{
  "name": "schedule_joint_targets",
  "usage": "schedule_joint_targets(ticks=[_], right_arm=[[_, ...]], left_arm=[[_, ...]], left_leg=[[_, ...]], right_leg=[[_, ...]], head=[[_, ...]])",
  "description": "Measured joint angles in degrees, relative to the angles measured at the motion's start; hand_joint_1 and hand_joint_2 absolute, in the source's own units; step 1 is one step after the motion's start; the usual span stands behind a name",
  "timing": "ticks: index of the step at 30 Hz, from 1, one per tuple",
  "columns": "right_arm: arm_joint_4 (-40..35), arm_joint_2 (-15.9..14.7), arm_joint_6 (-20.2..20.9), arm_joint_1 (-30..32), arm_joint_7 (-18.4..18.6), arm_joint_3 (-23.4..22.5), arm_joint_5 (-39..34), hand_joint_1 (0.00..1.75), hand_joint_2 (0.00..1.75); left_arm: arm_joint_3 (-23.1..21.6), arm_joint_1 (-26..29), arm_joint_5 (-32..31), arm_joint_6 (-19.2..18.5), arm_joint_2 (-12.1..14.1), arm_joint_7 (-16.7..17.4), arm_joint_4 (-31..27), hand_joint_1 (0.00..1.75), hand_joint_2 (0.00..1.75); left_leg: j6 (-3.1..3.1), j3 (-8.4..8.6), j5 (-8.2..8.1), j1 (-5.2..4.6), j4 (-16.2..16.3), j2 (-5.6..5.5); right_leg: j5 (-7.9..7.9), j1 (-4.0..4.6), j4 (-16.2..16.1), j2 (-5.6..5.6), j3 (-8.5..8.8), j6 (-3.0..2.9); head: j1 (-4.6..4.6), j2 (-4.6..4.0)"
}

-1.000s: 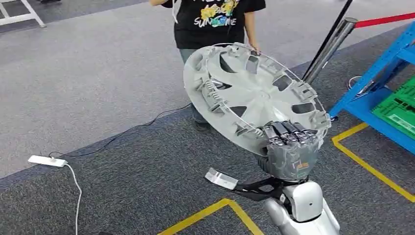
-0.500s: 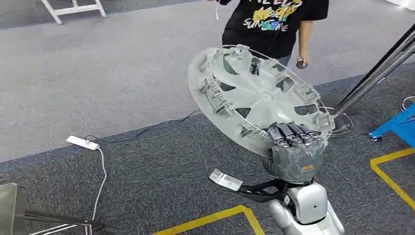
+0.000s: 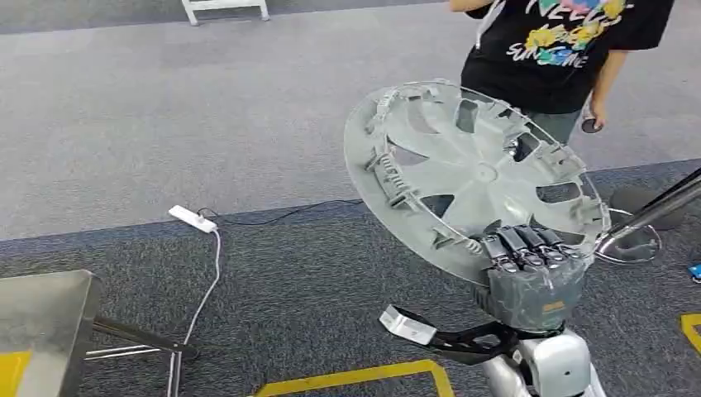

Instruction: Take the parts from the cabinet and place them on the table.

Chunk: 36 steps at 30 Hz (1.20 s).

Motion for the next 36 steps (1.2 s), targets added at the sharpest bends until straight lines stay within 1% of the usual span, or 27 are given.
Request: schedule_joint_targets(ticks=[1,2,3,4,5,6,7,8,10,11,12,15,16,17,18,20,21,22,24,25,26,27,31,32,33,34,36], right_arm=[[-1.16,0.16,0.0,1.77,-0.06,-0.71,0.0,1.75,1.75],[-3.0,0.22,-0.02,3.17,-0.06,-1.86,0.0,1.75,1.75],[-3.78,0.22,-0.02,3.83,-0.02,-2.3,0.0,1.75,1.75],[-4.3,0.2,-0.02,4.23,0.13,-2.78,-0.02,1.75,1.75],[-4.69,0.2,-0.02,4.63,0.15,-3.31,0.0,1.75,1.75],[-4.86,0.2,0.0,4.9,0.11,-3.61,0.0,1.75,1.75],[-4.84,0.2,0.0,4.99,-0.17,-3.74,0.0,1.75,1.75],[-4.82,0.22,0.0,4.92,-0.33,-3.85,0.0,1.75,1.75],[-4.69,0.24,0.0,4.56,-0.81,-3.96,-0.02,1.75,1.75],[-4.54,0.31,0.0,4.09,-1.0,-3.94,-0.02,1.75,1.75],[-4.23,0.35,0.0,3.57,-1.09,-3.94,0.0,1.75,1.75],[-3.14,0.7,0.0,2.23,-1.27,-3.83,0.15,1.75,1.75],[-2.59,0.81,0.0,1.65,-1.27,-3.59,0.13,1.75,1.75],[-1.85,0.92,0.0,1.02,-1.24,-3.16,0.15,1.75,1.75],[-1.41,1.18,0.0,0.62,-1.13,-2.82,0.15,1.75,1.75],[-0.67,1.34,0.02,0.07,-1.0,-2.74,0.07,1.75,1.75],[-0.27,1.38,0.02,-0.19,-0.98,-2.69,0.07,1.75,1.75],[0.16,1.42,0.0,-0.36,-0.98,-2.56,0.07,1.75,1.75],[0.64,1.44,0.0,-0.41,-0.98,-2.26,0.07,1.75,1.75],[0.86,1.51,0.0,-0.48,-0.98,-2.1,0.07,1.75,1.75],[1.06,1.6,0.0,-0.72,-0.96,-1.91,0.07,1.75,1.75],[1.34,1.71,0.02,-1.07,-0.79,-1.63,0.07,1.75,1.75],[3.09,1.71,0.02,-3.4,0.22,-0.34,0.04,1.75,1.75],[3.53,1.71,0.0,-3.96,0.59,0.15,0.04,1.75,1.75],[4.07,1.73,0.0,-4.46,0.89,0.58,0.02,1.75,1.75],[4.58,1.71,0.0,-4.78,1.23,0.87,0.0,1.75,1.75],[5.87,1.71,0.0,-5.41,1.9,1.5,0.04,1.75,1.75]], left_arm=[[-0.31,0.04,-0.29,0.0,-0.18,0.02,0.0,0.0,0.0],[-0.72,0.45,-0.57,0.0,-0.64,0.02,0.0,0.0,0.0],[-0.96,0.51,-0.7,-0.02,-0.68,0.02,0.0,0.0,0.0],[-1.1,0.43,-0.75,-0.37,-0.88,0.0,0.02,0.0,0.0],[-1.25,0.32,-0.75,-0.5,-1.08,-0.2,0.02,0.0,0.0],[-1.29,0.28,-0.72,-0.74,-1.1,-0.26,0.02,0.0,0.0],[-1.27,0.32,-0.64,-0.85,-1.1,-0.24,0.04,0.0,0.0],[-1.27,0.34,-0.46,-0.85,-1.1,-0.22,0.04,0.0,0.0],[-1.27,0.25,-0.37,-0.85,-1.12,0.07,0.02,0.0,0.0],[-1.25,0.2,-0.35,-0.76,-1.23,0.33,0.04,0.0,0.0],[-1.25,-0.03,-0.29,-0.61,-1.27,0.64,0.02,0.0,0.0],[-1.25,0.04,0.17,-0.13,-1.38,1.09,0.04,0.0,0.0],[-1.23,0.12,0.33,0.07,-1.38,1.2,0.04,0.0,0.0],[-1.23,0.17,0.5,0.26,-1.45,1.22,0.04,0.0,0.0],[-1.2,0.0,0.52,0.39,-1.51,1.22,0.04,0.0,0.0],[-1.2,-0.35,0.63,0.44,-1.58,1.22,0.04,0.0,0.0],[-1.2,-0.33,0.63,0.44,-1.62,1.22,0.04,0.0,0.0],[-1.2,-0.23,0.63,0.44,-1.66,1.25,0.04,0.0,0.0],[-1.18,-0.05,0.65,0.46,-1.64,1.25,0.04,0.0,0.0],[-1.18,-0.06,0.68,0.5,-1.62,1.25,0.04,0.0,0.0],[-1.18,-0.12,0.81,0.61,-1.62,1.25,0.04,0.0,0.0],[-1.16,-0.3,0.96,0.72,-1.62,1.2,0.04,0.0,0.0],[-1.05,-0.2,1.61,1.4,-1.77,0.85,0.04,0.0,0.0],[-1.03,-0.13,1.7,1.6,-1.84,0.85,0.04,0.0,0.0],[-0.99,-0.26,2.01,1.99,-1.97,0.83,0.04,0.0,0.0],[-0.96,-0.55,2.12,2.1,-2.08,0.85,0.04,0.0,0.0],[-0.85,-0.73,2.51,2.49,-2.36,0.92,0.04,0.0,0.0]], left_leg=[[0.28,0.56,0.21,0.21,-0.6,-0.96],[0.47,0.76,0.26,0.49,-0.72,-1.67],[0.82,0.78,0.19,0.58,-0.72,-2.26],[1.08,0.72,0.24,0.58,-0.72,-2.89],[1.25,0.69,0.19,0.54,-0.72,-3.76],[1.25,0.71,0.19,0.52,-0.69,-4.57],[1.25,0.83,0.19,0.52,-0.69,-5.38],[1.24,0.94,0.18,0.53,-0.66,-6.2],[1.15,1.21,0.14,0.54,-0.64,-7.8],[0.94,1.22,0.08,0.57,-0.63,-8.52],[0.53,0.9,-0.04,0.14,-0.1,-9.12],[-0.63,0.05,0.6,0.86,-0.32,-10.81],[-0.97,-0.13,0.51,0.76,-0.16,-11.35],[-1.22,-0.33,-0.19,0.53,0.7,-8.21],[-1.59,-1.57,-1.94,0.44,3.18,-5.57],[-2.07,-5.85,-6.18,0.8,11.86,-3.96],[-2.22,-7.74,-7.41,0.94,15.6,-3.8],[-2.27,-8.54,-7.31,1.07,17.14,-3.76],[-2.09,-6.29,-3.74,1.1,12.81,-3.54],[-1.71,-3.45,-1.0,0.98,7.46,-2.79],[-1.12,-0.84,0.89,0.65,2.76,-0.93],[-0.86,0.32,0.01,-0.16,0.7,1.57],[0.17,0.02,0.14,-0.22,-0.32,-0.74],[0.59,0.44,0.53,0.39,-0.83,-1.39],[0.79,0.42,0.6,0.44,-0.87,-2.02],[1.06,0.3,0.64,0.49,-0.87,-2.82],[1.19,0.24,0.61,0.48,-0.86,-4.34]], right_leg=[[-0.67,0.0,0.08,-0.4,0.15,0.45],[-1.63,-0.4,1.06,3.12,-0.06,0.73],[-3.35,-0.46,3.99,6.1,-1.45,0.74],[-5.38,-0.46,8.48,7.49,-3.79,0.78],[-7.54,-0.45,14.07,8.15,-6.8,0.84],[-8.37,-0.42,17.55,8.31,-8.87,0.88],[-7.67,-0.45,18.47,8.31,-9.85,0.9],[-5.57,-0.49,16.65,8.32,-9.48,0.83],[0.02,-0.68,8.05,9.16,-5.95,0.66],[2.18,-0.98,3.2,11.78,-3.81,0.55],[1.54,-1.26,1.17,13.42,-2.89,0.32],[1.34,-0.68,1.17,11.93,-2.58,-0.36],[1.61,-1.07,0.71,11.22,-2.36,-0.82],[1.76,-1.09,0.49,10.36,-2.12,-1.13],[1.64,-1.02,0.48,9.62,-2.04,-1.53],[1.45,-0.83,0.5,7.75,-1.96,-1.84],[1.38,-0.77,0.52,6.93,-1.96,-1.91],[1.28,-0.72,0.53,6.09,-1.89,-1.93],[0.98,-0.58,0.53,4.7,-1.59,-1.89],[0.77,-0.47,0.52,3.87,-1.29,-1.79],[0.55,-0.39,0.52,3.26,-0.97,-1.69],[0.29,0.06,0.59,2.65,-0.88,-1.33],[-0.07,0.3,0.34,0.13,-0.44,-0.43],[-0.78,-0.11,0.7,1.82,-0.94,0.03],[-2.05,-0.31,2.65,5.42,-1.57,0.17],[-4.11,-0.48,6.77,7.26,-3.56,0.34],[-7.85,-0.52,16.32,8.19,-8.47,0.7]], head=[[0.02,0.0],[0.3,-0.02],[0.39,-0.02],[0.68,0.0],[0.7,0.0],[0.79,0.0],[0.79,0.0],[0.72,0.0],[0.74,0.0],[0.83,0.0],[0.83,0.0],[0.85,0.0],[0.83,0.0],[0.79,0.0],[0.22,0.0],[0.26,0.0],[0.26,0.0],[0.22,0.0],[0.2,0.0],[0.24,0.0],[0.24,0.0],[0.27,0.0],[0.35,0.0],[0.35,0.0],[0.61,0.0],[0.79,0.0],[1.03,0.0]])
